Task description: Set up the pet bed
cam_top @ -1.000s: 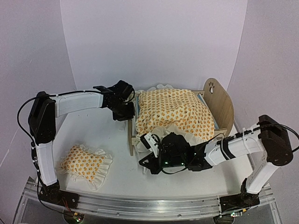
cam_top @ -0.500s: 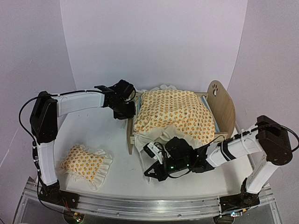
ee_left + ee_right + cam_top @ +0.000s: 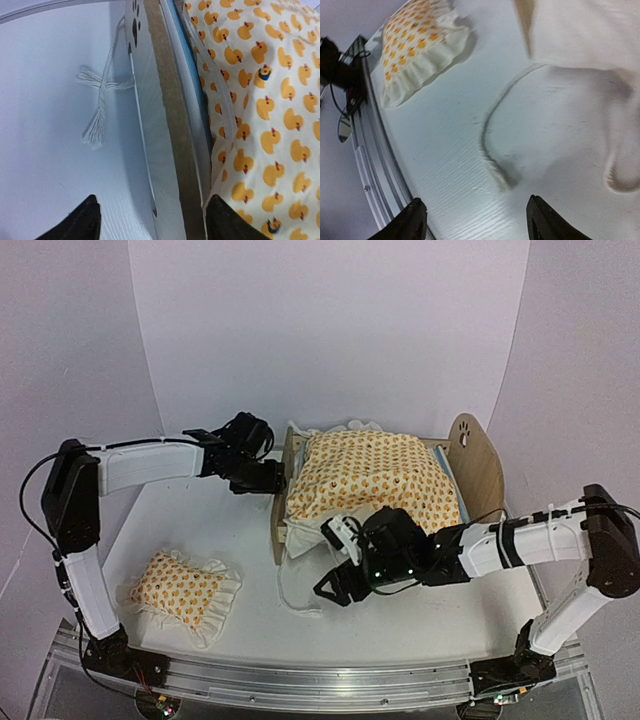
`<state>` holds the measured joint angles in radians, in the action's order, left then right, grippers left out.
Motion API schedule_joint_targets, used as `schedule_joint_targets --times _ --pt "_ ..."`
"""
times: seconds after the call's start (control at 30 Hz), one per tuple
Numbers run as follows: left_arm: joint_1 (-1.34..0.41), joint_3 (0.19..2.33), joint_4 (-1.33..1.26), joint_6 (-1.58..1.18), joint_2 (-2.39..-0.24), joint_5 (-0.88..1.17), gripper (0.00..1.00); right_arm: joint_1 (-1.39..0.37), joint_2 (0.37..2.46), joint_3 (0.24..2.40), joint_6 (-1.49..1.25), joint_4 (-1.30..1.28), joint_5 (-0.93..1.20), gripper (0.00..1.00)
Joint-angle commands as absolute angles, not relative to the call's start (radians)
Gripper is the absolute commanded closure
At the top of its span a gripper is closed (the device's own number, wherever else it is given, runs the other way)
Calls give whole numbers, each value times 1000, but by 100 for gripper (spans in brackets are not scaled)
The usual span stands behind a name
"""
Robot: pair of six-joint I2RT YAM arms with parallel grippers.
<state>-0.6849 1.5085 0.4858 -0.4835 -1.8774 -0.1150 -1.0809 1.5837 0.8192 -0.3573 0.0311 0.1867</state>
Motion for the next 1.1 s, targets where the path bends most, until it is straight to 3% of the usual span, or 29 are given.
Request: schedule_joint_targets --times 0.0,0.13,0.3,0.33,0.47,0.57,0.77,0.87,0.97,1.07 --pt "-681 1399 436 -391 -1630 -105 19 -1004 1557 821 -329 8 38 26" --pt "-681 1261 435 -434 -1475 -35 6 -1004 1670 872 -357 91 -121 27" --pt "-696 1002 331 -508 -1278 114 2 -1023 1772 859 -370 274 -194 32" --pt "-700 945 285 -526 -1235 125 2 -1028 1787 849 -372 302 -222 37" --pt "-703 797 145 -560 -1118 142 1 -1053 1805 826 -360 356 -302 75" --pt "-702 739 87 -554 -1083 150 1 -1063 1749 837 -351 319 -232 100" --pt "-704 606 -113 -543 -1010 196 2 -1059 1625 928 -517 209 287 100" --pt "-706 583 -158 -538 -1021 230 3 -1059 1622 957 -607 290 424 100" --pt "-707 590 -158 -541 -1042 250 3 -1065 1638 1011 -481 69 212 100" --pt "-721 596 -161 -546 -1043 253 3 -1068 1674 971 -345 -18 -116 73"
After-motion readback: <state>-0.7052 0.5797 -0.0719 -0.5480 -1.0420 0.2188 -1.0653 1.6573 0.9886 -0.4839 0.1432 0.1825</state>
